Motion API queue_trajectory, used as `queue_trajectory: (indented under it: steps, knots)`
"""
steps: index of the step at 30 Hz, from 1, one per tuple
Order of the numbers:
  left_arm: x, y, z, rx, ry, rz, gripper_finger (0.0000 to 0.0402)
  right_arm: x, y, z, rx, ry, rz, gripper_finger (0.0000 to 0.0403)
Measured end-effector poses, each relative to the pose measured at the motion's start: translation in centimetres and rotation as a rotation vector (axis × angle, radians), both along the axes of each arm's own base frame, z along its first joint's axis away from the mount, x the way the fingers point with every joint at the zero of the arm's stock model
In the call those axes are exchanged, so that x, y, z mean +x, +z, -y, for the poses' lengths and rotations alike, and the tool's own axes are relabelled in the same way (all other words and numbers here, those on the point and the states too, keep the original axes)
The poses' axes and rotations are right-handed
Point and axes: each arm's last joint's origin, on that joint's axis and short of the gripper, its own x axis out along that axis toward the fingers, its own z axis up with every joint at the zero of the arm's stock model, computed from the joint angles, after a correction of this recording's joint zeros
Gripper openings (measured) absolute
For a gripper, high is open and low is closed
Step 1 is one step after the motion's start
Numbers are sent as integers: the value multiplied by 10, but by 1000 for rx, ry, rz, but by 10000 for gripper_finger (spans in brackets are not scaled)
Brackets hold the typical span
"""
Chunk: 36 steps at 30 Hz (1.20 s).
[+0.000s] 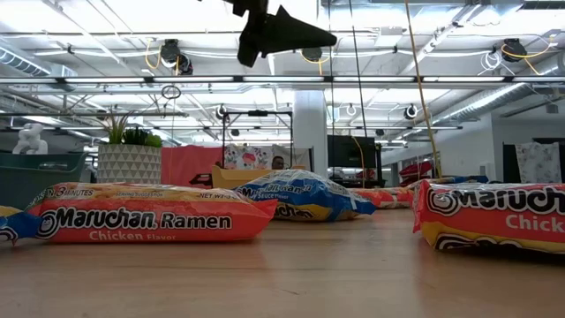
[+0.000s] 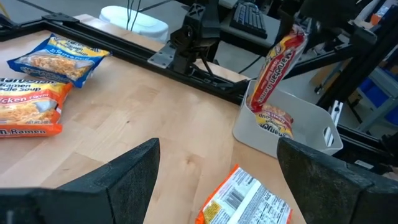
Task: Sort Maruchan noodles
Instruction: Put the red noodle pack into the gray bin
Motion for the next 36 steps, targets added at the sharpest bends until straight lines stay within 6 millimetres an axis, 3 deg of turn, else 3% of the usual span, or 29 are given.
queue_trajectory:
  steps: [12,27,36]
  knots:
    - [0,-1,-1,1,2,-6,328,-12,-2,-9,-27,56,31,121]
    - [0,-1,0,-22,7,-4,328,-10,-24,-31,-101,74,-59,122]
    - [0,1,0,-28,7,8,328,-9,-27,-33,-118,63,-60,162]
